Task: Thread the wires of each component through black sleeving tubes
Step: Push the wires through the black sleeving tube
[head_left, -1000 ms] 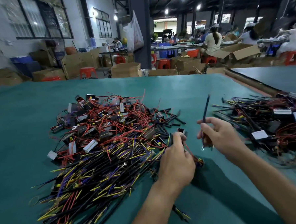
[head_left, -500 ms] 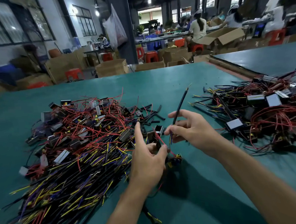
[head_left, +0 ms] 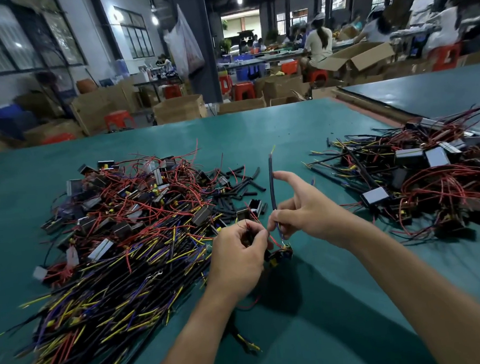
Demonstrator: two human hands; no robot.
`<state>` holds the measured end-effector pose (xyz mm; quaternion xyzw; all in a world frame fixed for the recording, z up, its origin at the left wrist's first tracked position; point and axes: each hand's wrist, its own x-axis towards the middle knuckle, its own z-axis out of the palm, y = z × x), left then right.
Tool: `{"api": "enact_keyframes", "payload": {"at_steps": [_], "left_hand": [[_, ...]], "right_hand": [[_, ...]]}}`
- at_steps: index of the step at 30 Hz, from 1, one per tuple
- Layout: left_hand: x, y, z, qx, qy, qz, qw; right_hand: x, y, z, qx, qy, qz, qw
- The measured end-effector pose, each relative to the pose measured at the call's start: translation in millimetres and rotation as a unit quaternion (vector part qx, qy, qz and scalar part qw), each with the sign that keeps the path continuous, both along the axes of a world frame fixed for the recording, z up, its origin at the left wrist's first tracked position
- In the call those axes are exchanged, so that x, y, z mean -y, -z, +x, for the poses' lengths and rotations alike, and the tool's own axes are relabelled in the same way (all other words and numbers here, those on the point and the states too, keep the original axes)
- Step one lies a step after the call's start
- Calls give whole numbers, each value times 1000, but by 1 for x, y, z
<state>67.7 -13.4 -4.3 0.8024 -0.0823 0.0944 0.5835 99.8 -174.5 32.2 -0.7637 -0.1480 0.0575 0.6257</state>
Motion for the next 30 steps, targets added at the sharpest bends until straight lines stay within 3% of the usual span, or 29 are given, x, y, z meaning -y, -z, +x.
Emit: {"api": "enact_keyframes", "payload": {"at_steps": [9, 15, 24, 30], "left_hand": [[3, -6, -2, -18, 37, -45, 998], [1, -7, -3, -44, 48, -63, 996], [-3, -10, 1, -118, 59, -131, 983], [-6, -8, 2, -86, 37, -108, 990]], "right_hand": [[-4, -2, -1, 29, 21, 35, 999], [1, -1, -1, 54, 14, -22, 998], [11, 0, 3, 9, -27, -12, 1000], [12, -1, 2, 9, -36, -9, 999]]}}
